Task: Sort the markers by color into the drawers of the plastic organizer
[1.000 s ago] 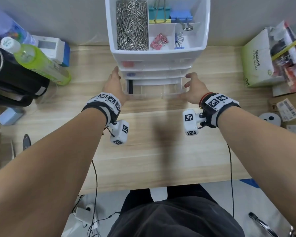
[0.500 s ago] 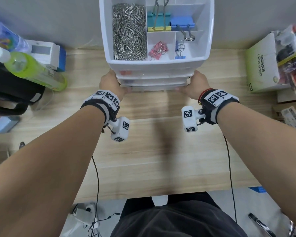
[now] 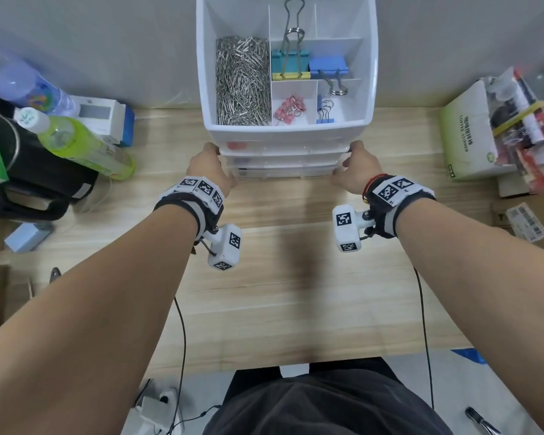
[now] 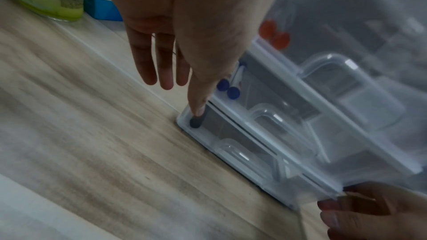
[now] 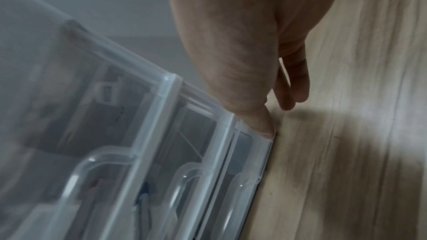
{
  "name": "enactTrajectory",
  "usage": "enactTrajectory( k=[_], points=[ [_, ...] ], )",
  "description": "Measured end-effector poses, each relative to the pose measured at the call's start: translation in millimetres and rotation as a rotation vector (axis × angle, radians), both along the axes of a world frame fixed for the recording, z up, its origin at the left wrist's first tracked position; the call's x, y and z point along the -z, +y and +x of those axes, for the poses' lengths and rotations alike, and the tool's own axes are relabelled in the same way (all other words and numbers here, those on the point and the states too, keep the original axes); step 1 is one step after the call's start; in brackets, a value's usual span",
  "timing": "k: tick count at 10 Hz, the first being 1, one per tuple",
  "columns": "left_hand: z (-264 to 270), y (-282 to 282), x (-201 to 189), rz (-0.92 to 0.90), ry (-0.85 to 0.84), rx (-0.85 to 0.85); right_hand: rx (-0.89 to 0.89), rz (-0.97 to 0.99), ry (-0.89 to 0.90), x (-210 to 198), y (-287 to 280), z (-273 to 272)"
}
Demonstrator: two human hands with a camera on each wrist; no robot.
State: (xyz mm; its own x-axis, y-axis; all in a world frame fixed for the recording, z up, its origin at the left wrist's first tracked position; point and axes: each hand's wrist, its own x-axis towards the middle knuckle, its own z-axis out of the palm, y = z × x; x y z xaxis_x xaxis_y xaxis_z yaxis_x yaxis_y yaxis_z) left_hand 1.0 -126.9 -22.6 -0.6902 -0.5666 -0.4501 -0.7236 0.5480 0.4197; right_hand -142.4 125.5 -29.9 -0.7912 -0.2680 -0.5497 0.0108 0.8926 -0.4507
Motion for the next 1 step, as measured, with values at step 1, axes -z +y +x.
enactTrajectory(
  k=[1],
  points=[
    [9.4, 2.7, -19.4, 0.021, -0.044, -0.008, 0.044, 0.056, -0.037, -17.2, 5.4, 4.8]
  ],
)
